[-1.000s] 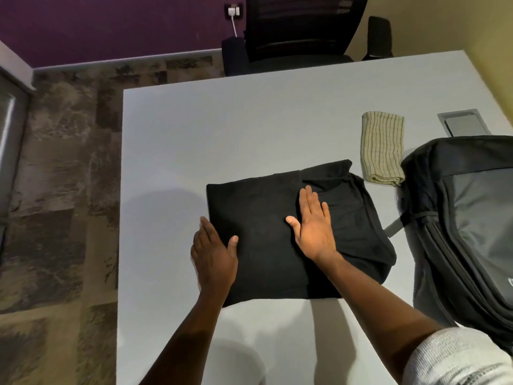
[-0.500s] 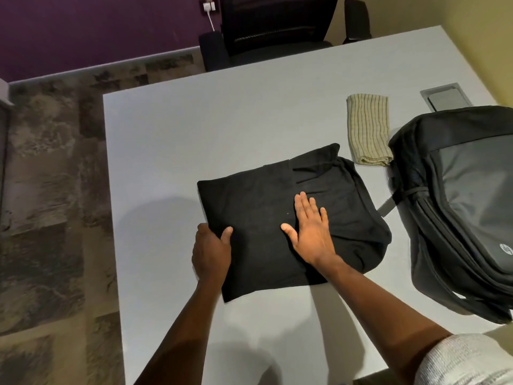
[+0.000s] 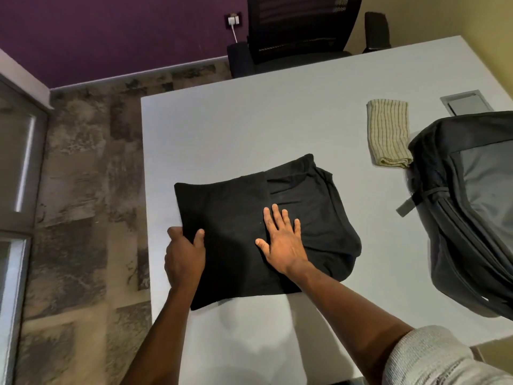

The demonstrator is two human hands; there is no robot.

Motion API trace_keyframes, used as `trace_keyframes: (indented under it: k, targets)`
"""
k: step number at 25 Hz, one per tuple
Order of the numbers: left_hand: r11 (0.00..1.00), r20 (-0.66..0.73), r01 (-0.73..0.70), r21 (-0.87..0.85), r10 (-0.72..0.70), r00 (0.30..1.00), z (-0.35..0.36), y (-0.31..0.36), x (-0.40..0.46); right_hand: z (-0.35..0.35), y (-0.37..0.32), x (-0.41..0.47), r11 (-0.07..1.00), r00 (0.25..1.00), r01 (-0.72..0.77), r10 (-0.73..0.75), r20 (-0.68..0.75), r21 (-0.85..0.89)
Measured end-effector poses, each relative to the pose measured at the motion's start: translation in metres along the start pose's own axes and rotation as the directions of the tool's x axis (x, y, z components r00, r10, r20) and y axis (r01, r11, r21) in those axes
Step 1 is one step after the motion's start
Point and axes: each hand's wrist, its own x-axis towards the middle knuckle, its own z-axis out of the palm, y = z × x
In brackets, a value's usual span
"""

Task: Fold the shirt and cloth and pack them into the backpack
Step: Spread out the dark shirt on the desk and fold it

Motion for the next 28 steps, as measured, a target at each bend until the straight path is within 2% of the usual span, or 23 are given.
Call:
trace_keyframes:
  k: [5, 8, 13, 18, 21, 23, 26, 28]
  targets:
    - [1.000, -0.050, -0.018, 0.003, 0.018, 0.999, -0.038, 0.023, -0.020, 0.000, -0.015, -0.001, 0.996, 0.995, 0.087, -0.088, 0.054, 0.037]
    - [0.997, -0.060, -0.074, 0.017, 0.075, 0.995, -0.046, 0.052, -0.039, -0.010, -0.011, 0.001, 0.981, 0.990, 0.117, -0.127, 0.056, 0.157]
    - [0.980, -0.091, -0.190, 0.052, 0.194, 0.977, -0.035, 0.116, -0.072, -0.033, 0.016, -0.003, 0.916, 0.977, 0.213, -0.208, -0.053, 0.339]
    - [0.962, -0.084, -0.254, 0.099, 0.263, 0.961, 0.005, 0.178, -0.106, -0.074, 0.065, -0.009, 0.857, 0.979, 0.200, -0.158, -0.128, 0.474]
    - [0.954, -0.024, -0.264, 0.144, 0.270, 0.962, 0.042, 0.211, -0.121, -0.103, 0.098, -0.014, 0.833, 0.986, 0.132, -0.054, -0.159, 0.538]
    - [0.947, 0.054, -0.274, 0.171, 0.268, 0.962, 0.076, 0.228, -0.125, -0.117, 0.121, -0.016, 0.844, 0.986, 0.031, 0.063, -0.157, 0.535]
    - [0.900, 0.211, -0.367, 0.234, 0.321, 0.923, 0.133, 0.233, -0.128, -0.136, 0.157, -0.014, 0.922, 0.954, -0.251, 0.287, -0.085, 0.295]
    - [0.795, 0.248, -0.506, 0.335, 0.443, 0.861, 0.163, 0.217, -0.127, -0.145, 0.174, -0.016, 0.920, 0.929, -0.357, 0.367, -0.040, 0.164]
